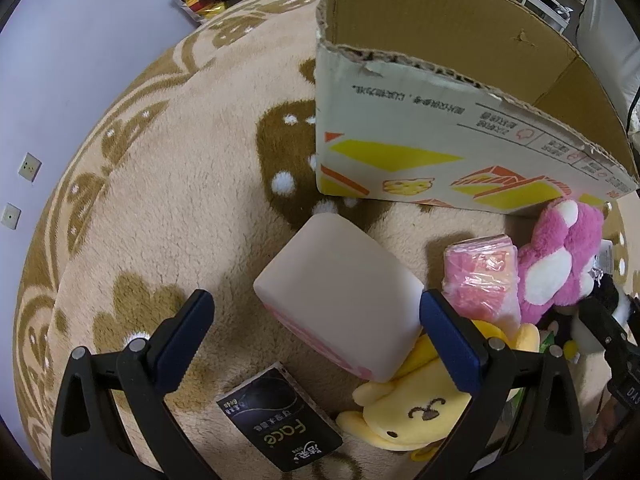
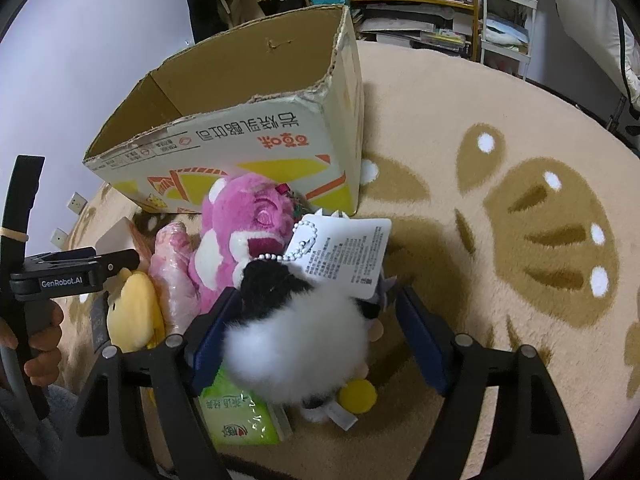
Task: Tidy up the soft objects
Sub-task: 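Lower left tool onto pink cylinder plush while right tool grasps black-and-white plush, then carry both plushes over the box and open both tools to drop them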
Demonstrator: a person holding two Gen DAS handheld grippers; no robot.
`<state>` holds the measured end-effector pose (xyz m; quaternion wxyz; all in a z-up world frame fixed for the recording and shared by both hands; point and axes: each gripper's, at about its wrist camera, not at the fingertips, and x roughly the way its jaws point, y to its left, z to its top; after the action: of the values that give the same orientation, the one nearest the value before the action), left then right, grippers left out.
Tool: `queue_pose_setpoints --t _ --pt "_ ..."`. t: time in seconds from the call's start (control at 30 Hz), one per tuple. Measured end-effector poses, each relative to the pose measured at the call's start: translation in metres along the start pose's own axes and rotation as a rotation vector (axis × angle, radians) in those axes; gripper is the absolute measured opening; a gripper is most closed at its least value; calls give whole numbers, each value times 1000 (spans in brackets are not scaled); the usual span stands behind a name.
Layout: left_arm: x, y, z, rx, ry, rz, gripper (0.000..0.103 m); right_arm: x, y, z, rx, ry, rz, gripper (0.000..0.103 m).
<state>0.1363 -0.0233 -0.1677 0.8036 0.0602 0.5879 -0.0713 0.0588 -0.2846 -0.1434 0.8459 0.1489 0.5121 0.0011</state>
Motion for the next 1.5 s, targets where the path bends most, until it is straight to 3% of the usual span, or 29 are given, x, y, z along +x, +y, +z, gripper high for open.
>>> queue_pose_setpoints --t 0.1,0.17,0.37,0.5,0.7,0.77,0.87,1.0,1.17,1.5 --pt "3 2 0 -4 3 -3 101 2 0 0 1 10 9 83" --pt "6 3 1 -1 7 -10 98 4 1 0 -13 19 7 71" --pt "9 6 3 -23 23 -93 75 0 -1 -1 -10 18 11 64" --pt "7 2 5 6 -6 -70 60 -3 -5 0 11 12 30 62" --pt "5 2 5 -1 -26 -61 40 -4 -8 3 11 0 16 45" --pt "2 5 5 -24 -39 -55 38 -4 -11 6 19 -6 20 43" --pt "-3 7 4 -24 -67 15 37 -4 -12 7 33 -11 29 41" --pt "-9 15 3 -53 -77 23 37 -5 -13 8 32 -17 26 38" --pt "-31 14 -3 -67 -145 68 37 -13 -16 11 30 -53 20 37" --pt "-96 13 -9 -62 -425 157 37 -53 -7 21 4 -219 55 37"
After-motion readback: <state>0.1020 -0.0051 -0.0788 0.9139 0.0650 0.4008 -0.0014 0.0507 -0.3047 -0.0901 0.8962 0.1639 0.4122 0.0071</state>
